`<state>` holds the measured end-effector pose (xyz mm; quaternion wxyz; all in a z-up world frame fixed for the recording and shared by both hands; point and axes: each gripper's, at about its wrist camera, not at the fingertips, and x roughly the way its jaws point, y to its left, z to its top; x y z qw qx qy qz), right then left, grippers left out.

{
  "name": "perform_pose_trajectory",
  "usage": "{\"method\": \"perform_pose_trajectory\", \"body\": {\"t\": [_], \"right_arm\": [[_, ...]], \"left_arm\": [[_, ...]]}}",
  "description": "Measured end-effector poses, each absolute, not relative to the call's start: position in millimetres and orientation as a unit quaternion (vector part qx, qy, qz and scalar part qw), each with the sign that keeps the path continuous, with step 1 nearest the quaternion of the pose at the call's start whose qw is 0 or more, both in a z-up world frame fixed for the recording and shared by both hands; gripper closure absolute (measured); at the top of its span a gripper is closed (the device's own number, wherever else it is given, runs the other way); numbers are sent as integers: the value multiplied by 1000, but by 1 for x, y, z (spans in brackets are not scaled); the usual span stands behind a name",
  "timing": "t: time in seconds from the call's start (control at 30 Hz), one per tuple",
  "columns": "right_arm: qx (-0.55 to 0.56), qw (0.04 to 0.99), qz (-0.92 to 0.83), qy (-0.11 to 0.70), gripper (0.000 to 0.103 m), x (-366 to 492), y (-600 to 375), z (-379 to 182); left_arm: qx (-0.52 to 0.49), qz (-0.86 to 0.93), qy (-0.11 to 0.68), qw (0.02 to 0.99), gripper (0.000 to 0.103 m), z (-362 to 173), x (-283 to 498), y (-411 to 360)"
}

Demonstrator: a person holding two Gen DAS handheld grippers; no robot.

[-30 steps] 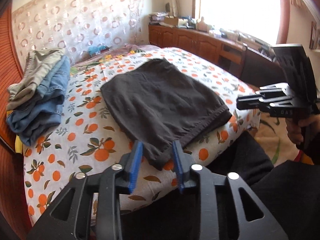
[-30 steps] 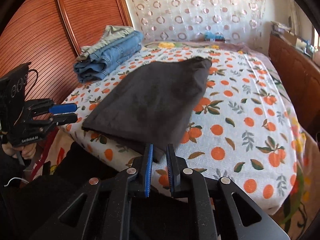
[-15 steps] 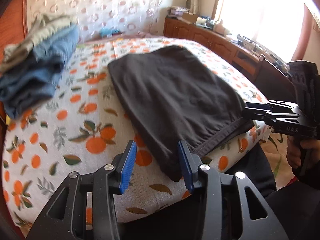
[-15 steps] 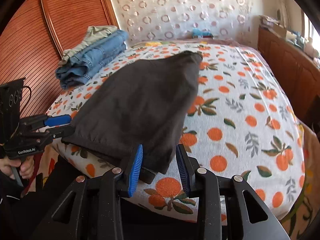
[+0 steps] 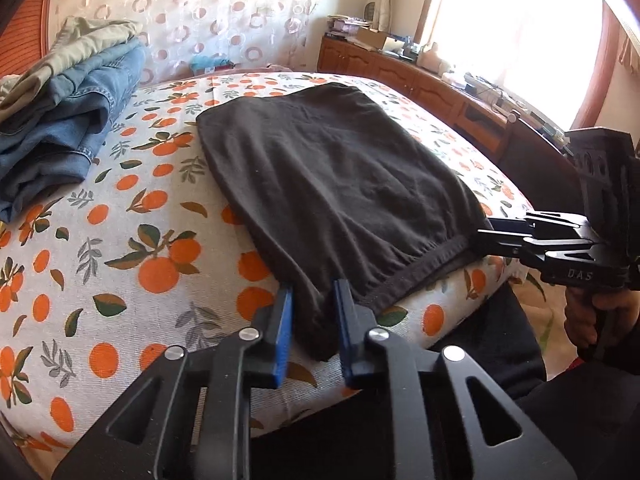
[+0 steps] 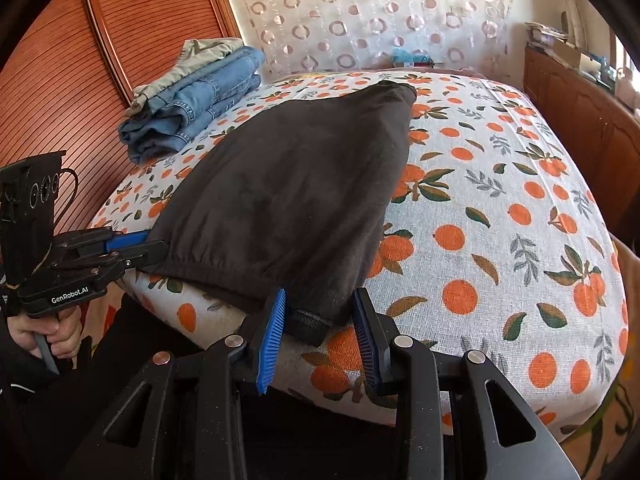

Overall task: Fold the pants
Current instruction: 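Move both open grippers to the folded edge of the black garment, then grasp the folded edge with both grippers and fold it over again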

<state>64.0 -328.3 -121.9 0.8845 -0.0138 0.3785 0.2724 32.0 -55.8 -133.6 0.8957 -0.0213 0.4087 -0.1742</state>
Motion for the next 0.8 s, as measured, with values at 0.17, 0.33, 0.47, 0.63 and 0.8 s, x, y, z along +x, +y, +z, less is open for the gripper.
{"method": "perform_pose_trajectory", "body": {"t": [0.17, 0.33, 0.47, 0.63, 0.8], "right_arm": [[-33, 879, 291, 378, 94, 62, -325, -117], [-5, 883, 304, 359, 95, 76, -334, -92], [-5, 886, 313, 342, 95, 99, -332, -67], [-15, 887, 314, 338, 94, 146, -321, -51], [-14, 884, 309, 349, 94, 194, -310, -53]], "left_arm": [[-23, -192, 421, 887, 96, -130, 33, -58], [-24, -202, 410, 889, 96, -106, 48, -54], [-12, -193, 397, 897, 96, -81, 76, -51], [-21, -184, 402, 897, 96, -76, 127, -42], [-18, -174, 410, 895, 96, -81, 173, -41]]}}
